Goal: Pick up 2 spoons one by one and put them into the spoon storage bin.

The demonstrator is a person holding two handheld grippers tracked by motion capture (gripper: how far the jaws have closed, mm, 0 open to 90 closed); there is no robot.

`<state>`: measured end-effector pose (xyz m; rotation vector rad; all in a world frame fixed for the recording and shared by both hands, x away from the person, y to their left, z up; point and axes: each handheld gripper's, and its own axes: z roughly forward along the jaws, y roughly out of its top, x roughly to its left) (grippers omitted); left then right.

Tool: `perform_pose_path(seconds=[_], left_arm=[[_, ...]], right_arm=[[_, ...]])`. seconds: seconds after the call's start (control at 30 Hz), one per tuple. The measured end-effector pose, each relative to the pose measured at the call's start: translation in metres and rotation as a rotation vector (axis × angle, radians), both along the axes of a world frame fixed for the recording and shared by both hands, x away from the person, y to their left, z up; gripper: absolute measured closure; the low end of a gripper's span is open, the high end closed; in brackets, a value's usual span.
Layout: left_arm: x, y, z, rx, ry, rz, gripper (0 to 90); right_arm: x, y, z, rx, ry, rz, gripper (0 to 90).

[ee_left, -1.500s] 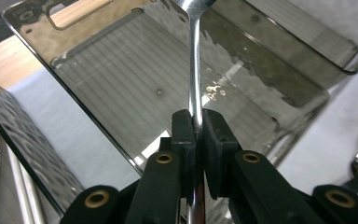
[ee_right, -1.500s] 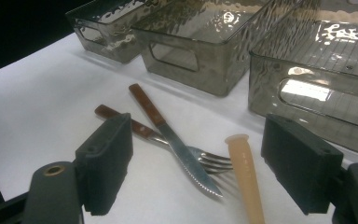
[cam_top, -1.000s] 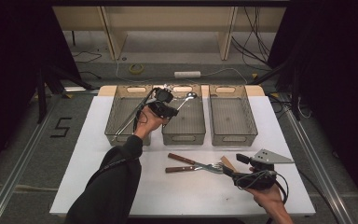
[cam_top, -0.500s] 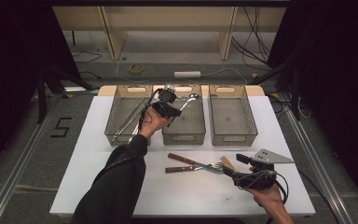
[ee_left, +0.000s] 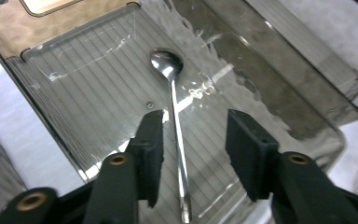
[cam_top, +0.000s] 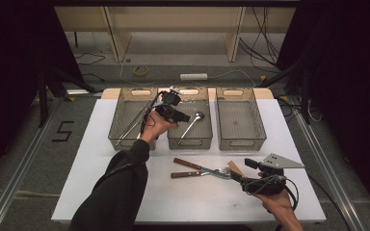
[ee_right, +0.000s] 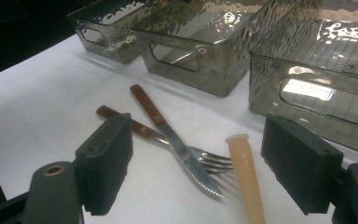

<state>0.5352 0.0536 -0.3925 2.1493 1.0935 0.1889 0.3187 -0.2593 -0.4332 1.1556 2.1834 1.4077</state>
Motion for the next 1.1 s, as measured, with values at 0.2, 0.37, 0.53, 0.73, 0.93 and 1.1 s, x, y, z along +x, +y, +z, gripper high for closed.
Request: perform_pose_path(seconds=[0.2,0.37,0.53,0.73,0.93,1.1], left_arm=[[-0.014,0.012,0.010,-0.010,-0.011,-0.020,43.2],[-0.035,0.027,0.014,-0.049,-0.032,-0.040,38.3],[-0.054,0.041,0.012,-0.064,-0.044,-0.051,35.7],[-0.078,0.053,0.004,-0.099,-0.057,-0.072,34.0],[-0.097,0.061,-0.004,-0.117,-0.077,-0.085,30.9],[-0.112,0.066,-0.006,-0.135,-0.110,-0.103,29.7]], right_arm=[[0.000,0.000,0.000,0.001,0.001,-0.003,25.9],[0.000,0.000,0.000,-0.001,0.006,-0.005,25.9],[0.001,0.000,0.000,-0.001,0.015,-0.013,26.0],[0.004,-0.002,0.000,-0.011,0.020,-0.029,26.6],[0.008,-0.003,-0.001,-0.046,0.035,-0.037,29.3],[0.012,-0.004,-0.003,-0.096,0.053,-0.038,31.8]])
